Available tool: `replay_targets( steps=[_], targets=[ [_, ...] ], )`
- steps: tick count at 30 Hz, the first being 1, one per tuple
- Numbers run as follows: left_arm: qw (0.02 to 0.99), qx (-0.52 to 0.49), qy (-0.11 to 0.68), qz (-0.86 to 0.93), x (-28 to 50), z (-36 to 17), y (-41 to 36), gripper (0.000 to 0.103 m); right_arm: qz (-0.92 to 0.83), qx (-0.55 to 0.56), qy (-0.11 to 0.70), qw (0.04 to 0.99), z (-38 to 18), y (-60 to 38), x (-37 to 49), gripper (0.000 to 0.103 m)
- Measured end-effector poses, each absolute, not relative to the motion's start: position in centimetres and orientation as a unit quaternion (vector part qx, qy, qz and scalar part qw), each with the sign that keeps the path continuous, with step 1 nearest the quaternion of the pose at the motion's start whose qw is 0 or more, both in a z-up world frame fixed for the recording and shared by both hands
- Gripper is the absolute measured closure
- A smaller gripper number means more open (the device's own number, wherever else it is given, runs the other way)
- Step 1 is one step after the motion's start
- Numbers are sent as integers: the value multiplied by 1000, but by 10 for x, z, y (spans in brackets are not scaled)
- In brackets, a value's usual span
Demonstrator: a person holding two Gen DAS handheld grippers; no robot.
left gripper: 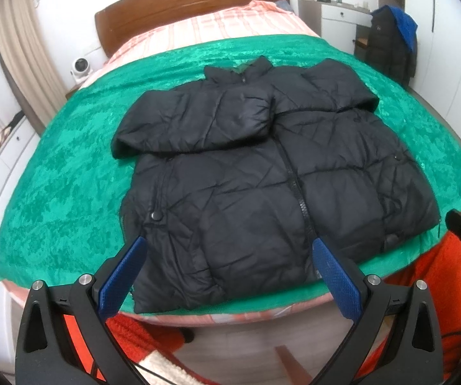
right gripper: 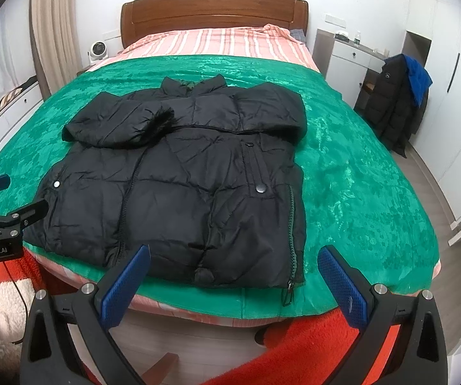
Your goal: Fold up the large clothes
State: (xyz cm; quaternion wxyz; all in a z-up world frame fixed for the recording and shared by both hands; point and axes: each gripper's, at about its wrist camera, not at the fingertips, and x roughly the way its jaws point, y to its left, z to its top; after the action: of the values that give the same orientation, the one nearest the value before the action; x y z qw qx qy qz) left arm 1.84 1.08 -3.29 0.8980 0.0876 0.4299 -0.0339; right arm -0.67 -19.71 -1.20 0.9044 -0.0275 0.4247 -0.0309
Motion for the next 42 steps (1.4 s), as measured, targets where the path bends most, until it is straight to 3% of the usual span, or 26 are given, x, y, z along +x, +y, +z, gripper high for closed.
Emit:
replay_targets(
  steps=[42],
  targets=[
    [894, 105, 435, -27, 17, -37, 8, 0, -28, -21, 440, 897, -19, -200, -6, 0]
  ],
)
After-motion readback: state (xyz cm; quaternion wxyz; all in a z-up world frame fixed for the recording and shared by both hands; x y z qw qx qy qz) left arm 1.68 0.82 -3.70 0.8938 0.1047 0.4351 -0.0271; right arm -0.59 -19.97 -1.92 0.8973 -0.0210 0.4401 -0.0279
